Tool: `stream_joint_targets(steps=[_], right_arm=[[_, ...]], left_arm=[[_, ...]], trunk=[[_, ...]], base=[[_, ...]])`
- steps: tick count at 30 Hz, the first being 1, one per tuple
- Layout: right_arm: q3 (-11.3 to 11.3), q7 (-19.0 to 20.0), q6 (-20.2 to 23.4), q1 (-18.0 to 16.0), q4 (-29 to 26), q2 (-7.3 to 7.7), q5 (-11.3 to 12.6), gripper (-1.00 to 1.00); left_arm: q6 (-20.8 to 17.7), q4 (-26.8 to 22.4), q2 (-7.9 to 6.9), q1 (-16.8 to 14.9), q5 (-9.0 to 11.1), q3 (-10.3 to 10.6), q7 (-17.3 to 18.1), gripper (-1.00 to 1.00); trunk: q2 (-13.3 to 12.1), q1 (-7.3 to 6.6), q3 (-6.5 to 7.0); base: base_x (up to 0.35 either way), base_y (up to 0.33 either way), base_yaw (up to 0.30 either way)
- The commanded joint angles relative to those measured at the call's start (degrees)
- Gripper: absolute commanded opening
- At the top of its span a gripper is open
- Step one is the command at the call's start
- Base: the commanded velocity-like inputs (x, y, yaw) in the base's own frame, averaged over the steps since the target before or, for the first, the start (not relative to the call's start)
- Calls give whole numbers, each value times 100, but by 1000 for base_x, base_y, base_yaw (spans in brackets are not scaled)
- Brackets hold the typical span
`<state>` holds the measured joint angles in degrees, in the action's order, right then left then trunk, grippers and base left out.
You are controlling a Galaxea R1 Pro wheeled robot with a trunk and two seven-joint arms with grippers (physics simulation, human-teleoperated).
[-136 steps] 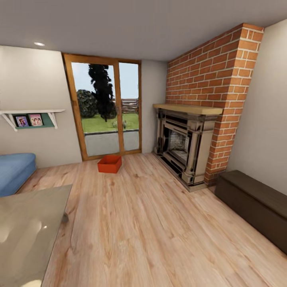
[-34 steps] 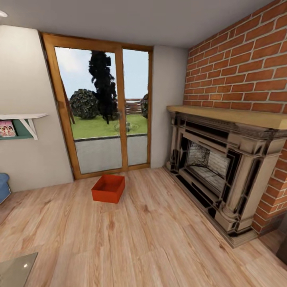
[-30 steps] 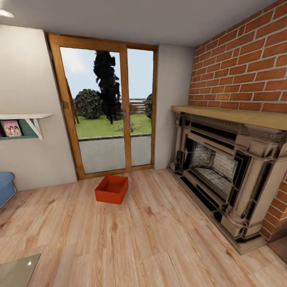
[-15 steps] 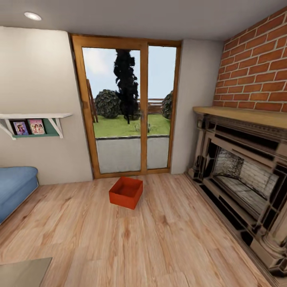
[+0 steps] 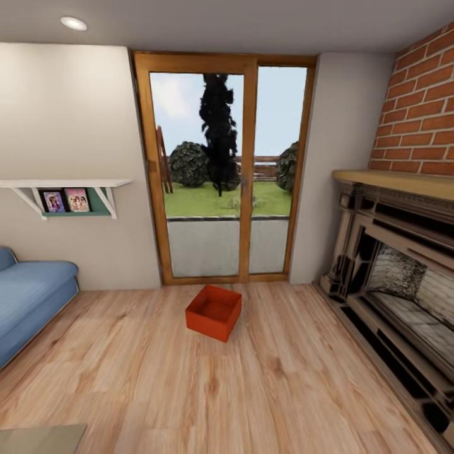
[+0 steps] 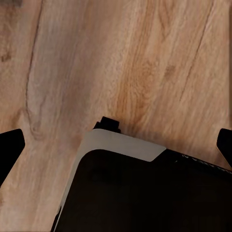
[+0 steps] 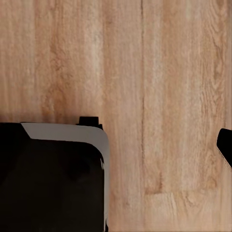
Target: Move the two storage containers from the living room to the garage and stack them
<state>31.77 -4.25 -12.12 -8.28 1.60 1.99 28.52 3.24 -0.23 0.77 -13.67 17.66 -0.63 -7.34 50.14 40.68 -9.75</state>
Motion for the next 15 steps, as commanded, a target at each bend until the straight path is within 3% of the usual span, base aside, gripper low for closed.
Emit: stream_joint_targets(steps=[1, 15], right_arm=[[49, 3, -27, -7, 15, -1, 43, 100], [84, -41, -27, -7, 15, -4, 27, 100]], left_arm=[[19, 4, 2, -6, 22, -3, -13, 100], [8, 5, 2, -6, 26, -6, -13, 100]], trunk=[[5, 4, -8], [5, 4, -8]], base=[[326, 0, 8], [326, 0, 1]])
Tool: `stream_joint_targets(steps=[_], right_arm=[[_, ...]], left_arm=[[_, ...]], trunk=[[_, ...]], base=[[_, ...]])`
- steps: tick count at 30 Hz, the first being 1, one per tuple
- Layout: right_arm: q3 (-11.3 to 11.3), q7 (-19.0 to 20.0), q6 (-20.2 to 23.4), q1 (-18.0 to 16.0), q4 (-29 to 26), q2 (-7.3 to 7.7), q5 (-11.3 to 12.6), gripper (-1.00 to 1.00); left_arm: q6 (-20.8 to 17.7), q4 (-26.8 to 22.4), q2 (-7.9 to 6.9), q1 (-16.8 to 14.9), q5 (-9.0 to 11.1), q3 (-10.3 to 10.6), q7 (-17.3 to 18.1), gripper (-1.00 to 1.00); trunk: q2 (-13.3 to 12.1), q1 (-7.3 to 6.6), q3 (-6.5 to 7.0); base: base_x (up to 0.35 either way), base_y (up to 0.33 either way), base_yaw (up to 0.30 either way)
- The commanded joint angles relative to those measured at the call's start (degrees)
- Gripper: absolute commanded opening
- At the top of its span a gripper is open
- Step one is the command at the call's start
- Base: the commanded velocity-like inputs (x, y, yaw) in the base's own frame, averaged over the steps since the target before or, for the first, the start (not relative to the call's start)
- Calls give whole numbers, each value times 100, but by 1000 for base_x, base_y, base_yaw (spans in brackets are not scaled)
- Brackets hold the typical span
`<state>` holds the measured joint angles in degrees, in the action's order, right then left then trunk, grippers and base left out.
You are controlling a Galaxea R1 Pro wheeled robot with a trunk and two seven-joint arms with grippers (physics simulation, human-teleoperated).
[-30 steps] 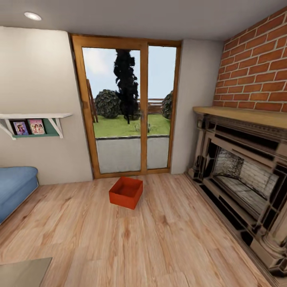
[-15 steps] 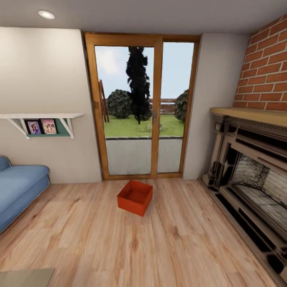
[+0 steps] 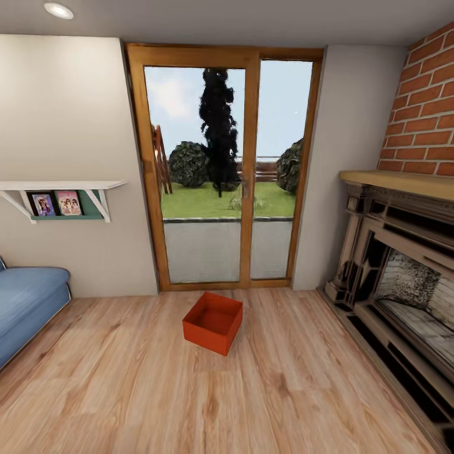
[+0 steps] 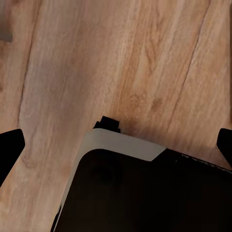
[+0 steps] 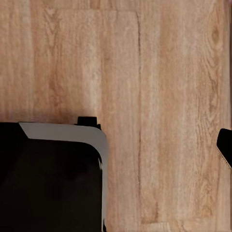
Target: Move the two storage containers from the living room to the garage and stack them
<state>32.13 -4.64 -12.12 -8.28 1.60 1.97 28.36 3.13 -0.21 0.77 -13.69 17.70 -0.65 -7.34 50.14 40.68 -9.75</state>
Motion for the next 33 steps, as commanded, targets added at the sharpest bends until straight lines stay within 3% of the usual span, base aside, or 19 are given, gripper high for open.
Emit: stream_joint_targets(steps=[1, 33], right_arm=[[45, -6, -27, -7, 15, -2, 47, 100], [55, -35, -30, -7, 15, -1, 50, 100]], left_arm=[[18, 3, 2, -4, 22, -4, -13, 100], [30, 2, 2, -2, 23, -2, -14, 100]], trunk=[[5, 4, -8], [5, 4, -8]], base=[[326, 0, 0], [326, 100, 0]])
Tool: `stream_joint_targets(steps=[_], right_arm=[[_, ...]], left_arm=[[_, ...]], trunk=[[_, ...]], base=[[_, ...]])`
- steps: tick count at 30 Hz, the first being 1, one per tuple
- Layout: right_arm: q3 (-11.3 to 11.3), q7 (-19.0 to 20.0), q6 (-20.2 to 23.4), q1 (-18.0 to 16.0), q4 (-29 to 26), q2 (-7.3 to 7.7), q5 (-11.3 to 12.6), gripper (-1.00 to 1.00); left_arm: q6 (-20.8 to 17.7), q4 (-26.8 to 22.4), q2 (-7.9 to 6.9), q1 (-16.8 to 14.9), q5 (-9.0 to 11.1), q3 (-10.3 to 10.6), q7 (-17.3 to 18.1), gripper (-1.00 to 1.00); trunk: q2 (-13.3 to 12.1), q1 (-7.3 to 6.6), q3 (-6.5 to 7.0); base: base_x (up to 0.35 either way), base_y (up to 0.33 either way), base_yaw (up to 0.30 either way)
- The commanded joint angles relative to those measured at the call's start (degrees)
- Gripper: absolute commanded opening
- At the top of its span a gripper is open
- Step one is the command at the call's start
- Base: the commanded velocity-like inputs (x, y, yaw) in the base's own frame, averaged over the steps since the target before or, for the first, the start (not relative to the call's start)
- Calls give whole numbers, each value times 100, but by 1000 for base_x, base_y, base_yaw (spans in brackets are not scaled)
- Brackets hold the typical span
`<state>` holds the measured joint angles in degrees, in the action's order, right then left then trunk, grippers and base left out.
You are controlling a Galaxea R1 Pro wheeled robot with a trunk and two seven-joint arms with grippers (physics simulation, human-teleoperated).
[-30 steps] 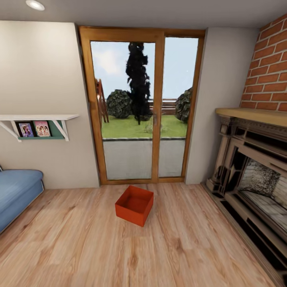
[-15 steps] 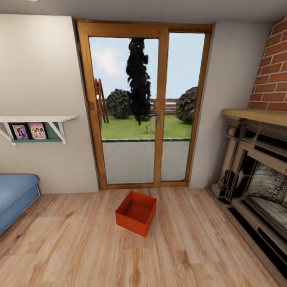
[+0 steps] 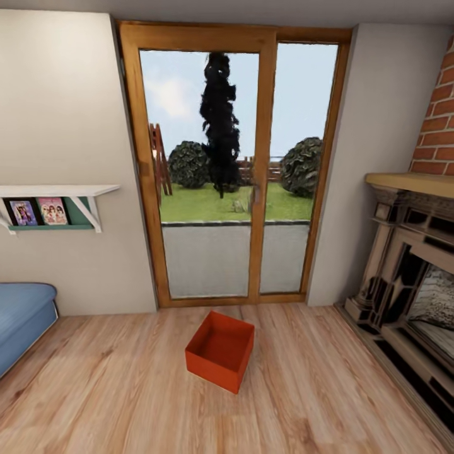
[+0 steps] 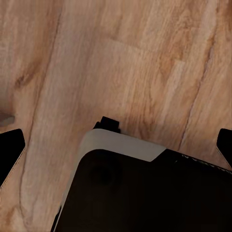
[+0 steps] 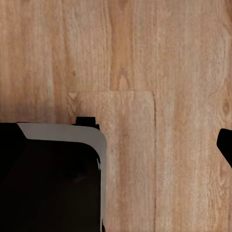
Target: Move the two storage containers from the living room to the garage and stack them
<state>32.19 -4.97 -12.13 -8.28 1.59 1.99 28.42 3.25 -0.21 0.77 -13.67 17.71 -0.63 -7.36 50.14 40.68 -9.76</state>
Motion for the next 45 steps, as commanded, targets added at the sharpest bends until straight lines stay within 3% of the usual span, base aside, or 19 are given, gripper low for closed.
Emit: stream_joint_targets(steps=[1, 33, 45], right_arm=[[49, -3, -28, -7, 17, -3, 45, 100], [52, -4, -31, -7, 17, -4, 48, 100], [59, 4, -34, -7, 17, -3, 41, 100]], left_arm=[[18, 3, 2, -4, 22, -3, -13, 100], [18, 0, 2, -4, 22, -4, -11, 100], [27, 1, 2, -4, 22, -7, -12, 100]], trunk=[[5, 4, -8], [5, 4, -8], [5, 4, -8]], base=[[324, 166, 0], [322, 174, -1], [308, 204, -200]])
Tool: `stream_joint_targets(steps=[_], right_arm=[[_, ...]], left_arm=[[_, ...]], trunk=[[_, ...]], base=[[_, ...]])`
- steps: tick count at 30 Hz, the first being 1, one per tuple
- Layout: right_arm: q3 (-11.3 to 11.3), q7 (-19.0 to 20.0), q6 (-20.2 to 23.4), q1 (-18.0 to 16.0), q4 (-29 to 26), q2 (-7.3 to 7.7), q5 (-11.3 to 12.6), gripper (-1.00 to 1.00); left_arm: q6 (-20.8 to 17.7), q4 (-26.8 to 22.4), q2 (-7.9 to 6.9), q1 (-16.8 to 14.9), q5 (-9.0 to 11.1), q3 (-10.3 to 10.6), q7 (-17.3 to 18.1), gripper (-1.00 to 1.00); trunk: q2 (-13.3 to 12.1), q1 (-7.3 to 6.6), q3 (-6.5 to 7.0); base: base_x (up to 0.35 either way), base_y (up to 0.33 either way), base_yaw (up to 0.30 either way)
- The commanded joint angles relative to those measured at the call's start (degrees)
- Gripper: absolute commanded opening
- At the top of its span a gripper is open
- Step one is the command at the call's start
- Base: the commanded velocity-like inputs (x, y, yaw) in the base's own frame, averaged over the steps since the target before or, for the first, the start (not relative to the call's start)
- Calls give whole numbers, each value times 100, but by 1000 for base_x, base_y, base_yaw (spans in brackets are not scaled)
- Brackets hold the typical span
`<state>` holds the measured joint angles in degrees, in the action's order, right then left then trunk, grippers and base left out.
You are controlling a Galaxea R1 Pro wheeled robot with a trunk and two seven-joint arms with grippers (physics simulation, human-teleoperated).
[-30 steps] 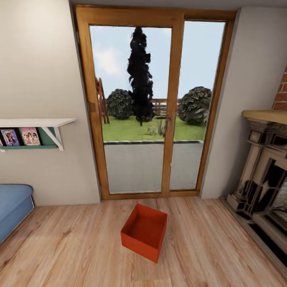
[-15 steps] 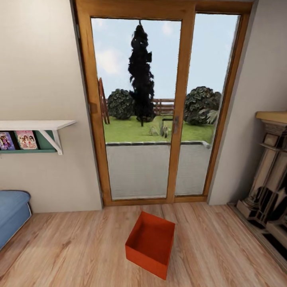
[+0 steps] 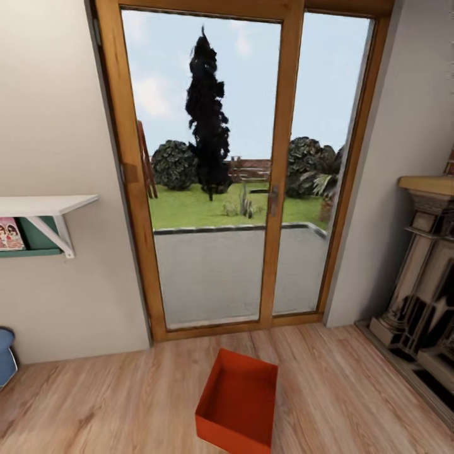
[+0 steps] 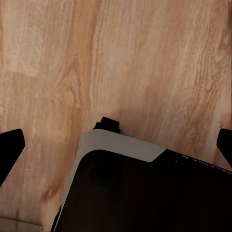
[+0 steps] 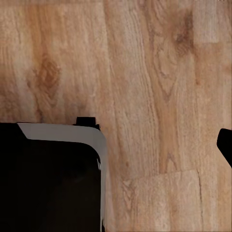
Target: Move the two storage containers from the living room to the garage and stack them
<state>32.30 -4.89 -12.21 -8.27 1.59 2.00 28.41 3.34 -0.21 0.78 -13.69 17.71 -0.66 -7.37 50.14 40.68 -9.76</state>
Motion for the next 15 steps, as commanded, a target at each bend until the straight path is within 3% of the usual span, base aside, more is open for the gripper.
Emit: stream_joint_targets(steps=[1, 15], right_arm=[[48, -3, -27, -8, 17, -2, 42, 100], [49, -3, -27, -8, 17, 2, 42, 100]], left_arm=[[17, 2, 1, -2, 22, -3, -11, 100], [17, 3, 1, -3, 31, -1, -11, 100]], trunk=[[5, 4, -8], [5, 4, -8]], base=[[290, 244, -244], [269, 263, -245]])
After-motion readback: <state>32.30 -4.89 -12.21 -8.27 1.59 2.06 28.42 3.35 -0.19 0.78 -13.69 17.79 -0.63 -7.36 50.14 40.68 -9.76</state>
